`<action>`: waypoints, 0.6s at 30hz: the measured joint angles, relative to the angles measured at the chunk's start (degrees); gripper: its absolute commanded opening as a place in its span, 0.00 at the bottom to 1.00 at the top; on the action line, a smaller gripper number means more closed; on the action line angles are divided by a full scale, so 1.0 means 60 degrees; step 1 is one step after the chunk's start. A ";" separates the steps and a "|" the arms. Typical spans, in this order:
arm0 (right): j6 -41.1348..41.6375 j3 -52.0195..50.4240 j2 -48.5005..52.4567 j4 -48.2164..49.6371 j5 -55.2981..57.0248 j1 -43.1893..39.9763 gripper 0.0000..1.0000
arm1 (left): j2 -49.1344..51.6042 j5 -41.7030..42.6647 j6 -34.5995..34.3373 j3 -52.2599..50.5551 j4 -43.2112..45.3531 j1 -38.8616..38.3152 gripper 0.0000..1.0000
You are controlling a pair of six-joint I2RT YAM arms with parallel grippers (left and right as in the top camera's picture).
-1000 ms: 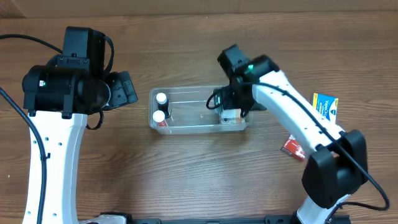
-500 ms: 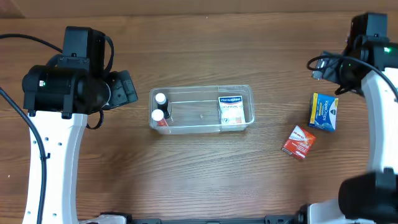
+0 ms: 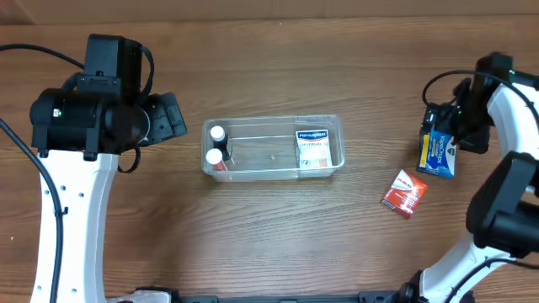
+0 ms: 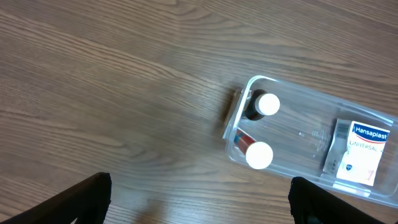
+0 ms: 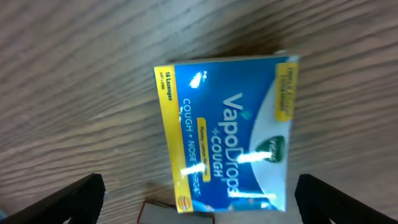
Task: Pack container
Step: 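Move the right gripper to the blue VapoDrops box and grasp it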
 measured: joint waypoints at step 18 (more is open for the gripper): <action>-0.0149 0.0000 0.0852 0.0073 -0.0011 0.0000 1.00 | 0.0000 0.0000 0.0000 0.0000 -0.0033 0.0000 0.92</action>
